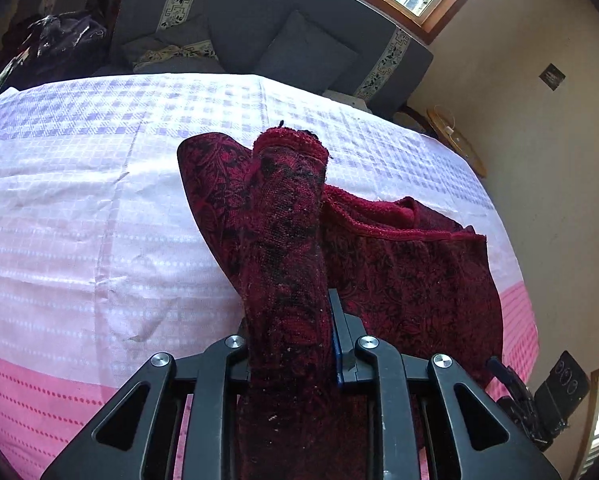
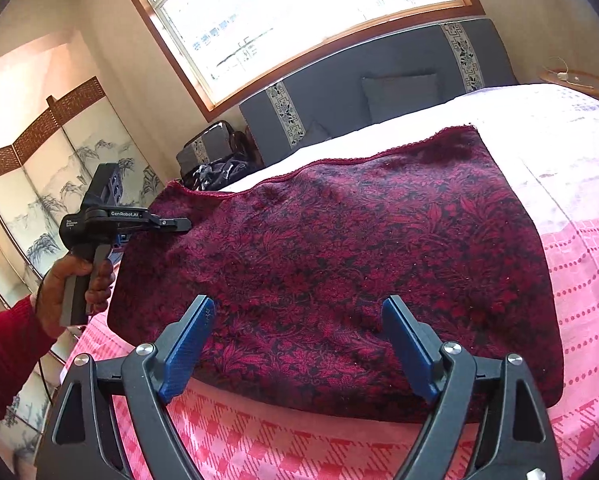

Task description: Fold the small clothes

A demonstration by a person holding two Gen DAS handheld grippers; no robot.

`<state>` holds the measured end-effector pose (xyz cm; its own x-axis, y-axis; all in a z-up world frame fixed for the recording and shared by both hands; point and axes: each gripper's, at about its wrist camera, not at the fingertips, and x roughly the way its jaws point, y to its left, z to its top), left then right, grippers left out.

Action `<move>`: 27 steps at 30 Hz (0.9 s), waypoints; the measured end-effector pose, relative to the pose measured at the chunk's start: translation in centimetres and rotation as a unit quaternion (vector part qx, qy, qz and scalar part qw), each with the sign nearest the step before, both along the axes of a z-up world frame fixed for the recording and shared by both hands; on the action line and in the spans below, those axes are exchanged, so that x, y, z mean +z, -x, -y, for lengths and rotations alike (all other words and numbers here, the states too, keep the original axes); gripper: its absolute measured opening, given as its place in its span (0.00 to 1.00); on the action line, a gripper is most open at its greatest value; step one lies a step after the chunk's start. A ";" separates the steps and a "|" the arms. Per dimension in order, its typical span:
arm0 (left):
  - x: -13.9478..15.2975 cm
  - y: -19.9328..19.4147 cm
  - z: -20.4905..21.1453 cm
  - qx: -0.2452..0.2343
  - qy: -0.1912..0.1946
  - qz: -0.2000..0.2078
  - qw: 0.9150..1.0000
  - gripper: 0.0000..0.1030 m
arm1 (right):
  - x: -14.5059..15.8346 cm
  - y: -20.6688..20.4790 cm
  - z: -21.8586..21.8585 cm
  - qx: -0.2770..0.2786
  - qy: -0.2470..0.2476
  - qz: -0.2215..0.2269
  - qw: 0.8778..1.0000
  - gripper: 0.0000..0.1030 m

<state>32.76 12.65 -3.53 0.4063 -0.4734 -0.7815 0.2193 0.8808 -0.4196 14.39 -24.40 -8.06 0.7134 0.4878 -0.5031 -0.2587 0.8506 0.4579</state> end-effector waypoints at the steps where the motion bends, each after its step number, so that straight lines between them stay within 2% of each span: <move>1: 0.7 0.3 0.4 -0.007 -0.006 0.005 1.000 0.22 | 0.1 0.0 -0.3 0.003 0.008 -0.001 1.000 0.81; 5: 3.9 1.3 3.1 -0.031 -0.019 0.014 0.999 0.21 | 0.9 -0.4 -0.8 0.011 0.016 -0.003 1.000 0.81; 9: 6.7 2.8 6.4 -0.061 -0.029 0.028 0.997 0.21 | 1.8 -1.4 -0.6 0.003 0.044 -0.009 0.999 0.81; 14: 8.8 3.6 9.7 -0.081 -0.016 0.029 0.996 0.21 | 2.3 -2.2 0.1 -0.013 0.071 -0.019 0.997 0.79; 20: 9.4 3.7 13.5 -0.093 0.009 0.026 0.995 0.21 | 2.9 -2.4 0.7 -0.034 0.108 -0.020 0.993 0.79; 27: 8.9 3.2 16.9 -0.095 0.046 0.002 0.994 0.21 | 2.6 -2.8 2.4 -0.050 0.111 -0.031 0.992 0.79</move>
<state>29.53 -4.28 5.35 0.3058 -0.6111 -0.7301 0.3800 0.7814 -0.4950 17.21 -26.76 -5.43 0.7172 0.2885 -0.6343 -0.1448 0.9521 0.2693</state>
